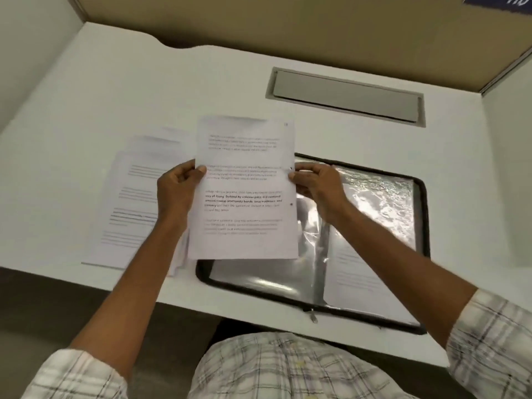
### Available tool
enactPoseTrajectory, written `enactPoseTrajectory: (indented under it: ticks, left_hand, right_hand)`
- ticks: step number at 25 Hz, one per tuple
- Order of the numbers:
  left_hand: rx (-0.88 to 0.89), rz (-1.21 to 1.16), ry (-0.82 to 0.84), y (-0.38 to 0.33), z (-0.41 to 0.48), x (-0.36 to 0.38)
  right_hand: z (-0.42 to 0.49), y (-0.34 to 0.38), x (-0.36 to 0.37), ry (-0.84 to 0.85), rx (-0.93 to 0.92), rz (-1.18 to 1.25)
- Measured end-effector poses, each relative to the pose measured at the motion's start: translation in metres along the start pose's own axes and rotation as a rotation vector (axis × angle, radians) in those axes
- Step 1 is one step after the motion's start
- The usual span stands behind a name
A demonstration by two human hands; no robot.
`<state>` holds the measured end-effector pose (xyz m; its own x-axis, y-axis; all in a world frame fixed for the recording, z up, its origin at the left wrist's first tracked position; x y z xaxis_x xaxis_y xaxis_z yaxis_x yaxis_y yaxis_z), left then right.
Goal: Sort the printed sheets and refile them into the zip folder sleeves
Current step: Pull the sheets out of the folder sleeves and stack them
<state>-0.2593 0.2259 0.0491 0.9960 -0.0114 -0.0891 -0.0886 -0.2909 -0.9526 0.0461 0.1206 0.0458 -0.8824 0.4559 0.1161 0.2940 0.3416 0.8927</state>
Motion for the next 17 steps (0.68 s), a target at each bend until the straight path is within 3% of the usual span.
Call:
enactPoseTrajectory:
  ticks: [5,10,14,17]
  left_hand:
    - [-0.006,0.239,-0.049,0.017,0.031,-0.135]
    - [0.004,0.434,-0.066,0.033,0.065,-0.213]
    - [0.057,0.516,-0.113,0.04,0.08,-0.225]
    - [0.193,0.608,-0.174,0.036,0.071,-0.211]
  right_hand:
    - [-0.025,-0.073,0.139,0.011,0.164,0.013]
    - [-0.023,-0.109,0.229,0.069,0.199,-0.029]
    - [-0.024,-0.104,0.248,0.12,0.133,-0.167]
    - [-0.037,-0.086,0.217,0.063,-0.001,-0.291]
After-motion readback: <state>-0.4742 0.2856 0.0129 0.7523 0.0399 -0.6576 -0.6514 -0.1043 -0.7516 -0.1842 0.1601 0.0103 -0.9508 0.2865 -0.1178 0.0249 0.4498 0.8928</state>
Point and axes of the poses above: each hand's wrist, its own z-axis towards the middle knuckle, its own x-axis out of the palm, y = z × x, the point moved 8 cm from there along z, towards the middle knuckle
